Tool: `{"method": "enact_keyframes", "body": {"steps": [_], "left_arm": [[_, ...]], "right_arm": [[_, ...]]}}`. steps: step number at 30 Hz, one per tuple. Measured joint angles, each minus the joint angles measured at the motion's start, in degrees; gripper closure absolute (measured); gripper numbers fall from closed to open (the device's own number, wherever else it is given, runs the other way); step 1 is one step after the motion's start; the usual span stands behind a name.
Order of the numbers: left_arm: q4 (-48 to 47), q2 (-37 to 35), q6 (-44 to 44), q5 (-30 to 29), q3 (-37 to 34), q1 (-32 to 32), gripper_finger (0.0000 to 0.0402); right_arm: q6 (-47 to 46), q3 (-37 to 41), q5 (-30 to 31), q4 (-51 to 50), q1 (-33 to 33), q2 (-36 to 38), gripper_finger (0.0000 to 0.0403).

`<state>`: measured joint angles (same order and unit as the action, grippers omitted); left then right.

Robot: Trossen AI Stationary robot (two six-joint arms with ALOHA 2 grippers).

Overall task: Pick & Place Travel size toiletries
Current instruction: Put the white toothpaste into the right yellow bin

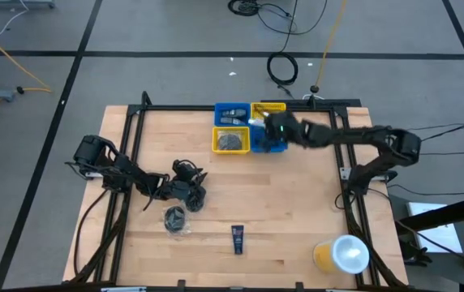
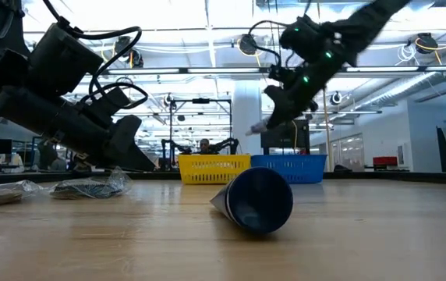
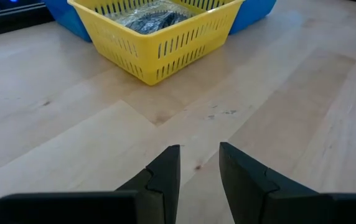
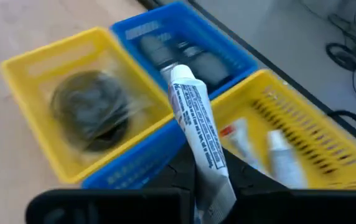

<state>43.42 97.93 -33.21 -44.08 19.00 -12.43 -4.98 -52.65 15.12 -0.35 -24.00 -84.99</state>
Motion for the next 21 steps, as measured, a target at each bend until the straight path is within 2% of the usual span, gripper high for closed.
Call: {"method": "enact_keyframes", "body": {"steps": [3, 5, 7, 10, 15, 21], "left_arm": [[0.02, 0.0, -0.04, -0.52, 0.0, 0.02, 0.0293], [0.04, 0.0, -0.06, -0.55, 0.0, 0.02, 0.0293], [0.04, 0.0, -0.07, -0.58, 0.0, 0.03, 0.0293], [0.07, 0.0, -0.14, -0.77, 0.0, 0.02, 0.0293], [0.11, 0.0, -0.17, -0.88, 0.0, 0.04, 0.0293], [0.15, 0.0, -0.11, -0.96, 0.0, 0.09, 0.0293]], "right_arm": [[1.25, -7.15, -1.23, -9.86, -5.63, -1.66, 0.0387], [1.59, -10.12, -6.04, -14.09, -9.8, -3.86, 0.0388], [1.58, -11.87, -12.11, -15.82, -13.52, -6.29, 0.0388], [1.61, -13.53, -16.58, -14.56, -17.09, -9.42, 0.0385], [1.55, -13.89, -25.0, -15.13, -19.89, -13.91, 0.038], [1.61, -13.94, -25.79, -14.72, -19.92, -16.26, 0.0379]]}}
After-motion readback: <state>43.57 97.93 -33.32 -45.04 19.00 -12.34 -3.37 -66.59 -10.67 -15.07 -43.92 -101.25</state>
